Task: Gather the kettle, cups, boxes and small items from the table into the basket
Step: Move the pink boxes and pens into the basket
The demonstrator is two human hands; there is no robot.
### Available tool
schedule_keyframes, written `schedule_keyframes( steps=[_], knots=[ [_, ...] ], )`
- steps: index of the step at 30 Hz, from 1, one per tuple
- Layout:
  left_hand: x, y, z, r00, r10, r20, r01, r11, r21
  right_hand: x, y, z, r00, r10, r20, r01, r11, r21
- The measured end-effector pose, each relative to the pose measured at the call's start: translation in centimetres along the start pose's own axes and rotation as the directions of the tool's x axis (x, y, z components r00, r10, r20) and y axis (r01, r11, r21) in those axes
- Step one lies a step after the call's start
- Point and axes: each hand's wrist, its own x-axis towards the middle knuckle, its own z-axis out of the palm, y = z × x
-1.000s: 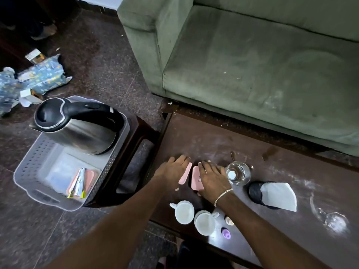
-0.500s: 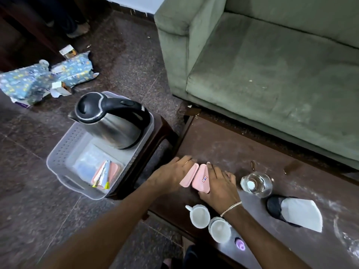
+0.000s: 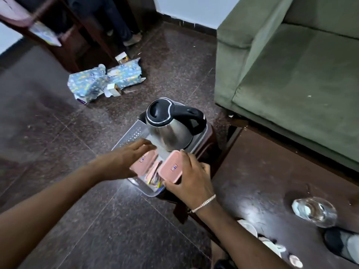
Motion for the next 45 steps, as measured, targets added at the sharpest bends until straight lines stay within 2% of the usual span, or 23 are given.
schedule_keyframes(
  steps=[6, 14, 22, 28, 32, 36, 40, 45],
  knots=[
    [0.0, -6.1, 0.3, 0.999, -0.048, 0.024, 0.048, 0.999, -0.014, 4.5, -5.2, 5.2, 0.998, -0.057, 0.009, 0.057, 0.998, -0.013],
    [1.8, -8.5, 2.0, 0.991, -0.085, 0.106, 0.063, 0.978, 0.199, 6.4, -7.3, 11.1, 0.996, -0.009, 0.093, 0.022, 0.991, -0.134],
    [2.9, -9.4, 2.8, 0.980, -0.107, 0.167, 0.052, 0.951, 0.303, 6.3, -7.1, 12.9, 0.989, -0.015, 0.144, 0.039, 0.987, -0.159],
    [3.1, -9.1, 2.3, 0.981, -0.092, 0.172, 0.024, 0.933, 0.358, 5.9, -6.9, 11.8, 0.986, -0.060, 0.158, 0.079, 0.990, -0.116],
    [2.3, -8.8, 1.4, 0.966, -0.161, 0.202, 0.084, 0.934, 0.346, 4.9, -6.5, 10.0, 0.990, -0.115, 0.081, 0.120, 0.991, -0.055],
    [1.3, -7.3, 0.3, 0.977, -0.135, 0.168, 0.082, 0.954, 0.289, 3.3, -5.1, 7.9, 0.988, -0.156, 0.001, 0.156, 0.988, -0.005],
    [0.4, -4.1, -0.5, 0.986, -0.113, 0.120, 0.079, 0.965, 0.252, 0.5, -1.6, 4.9, 0.988, -0.130, -0.084, 0.133, 0.991, 0.022],
    [-0.2, 2.0, 0.6, 0.995, -0.046, 0.086, 0.032, 0.986, 0.161, -5.8, 5.7, 0.7, 0.992, -0.057, -0.117, 0.052, 0.998, -0.045]
  ],
)
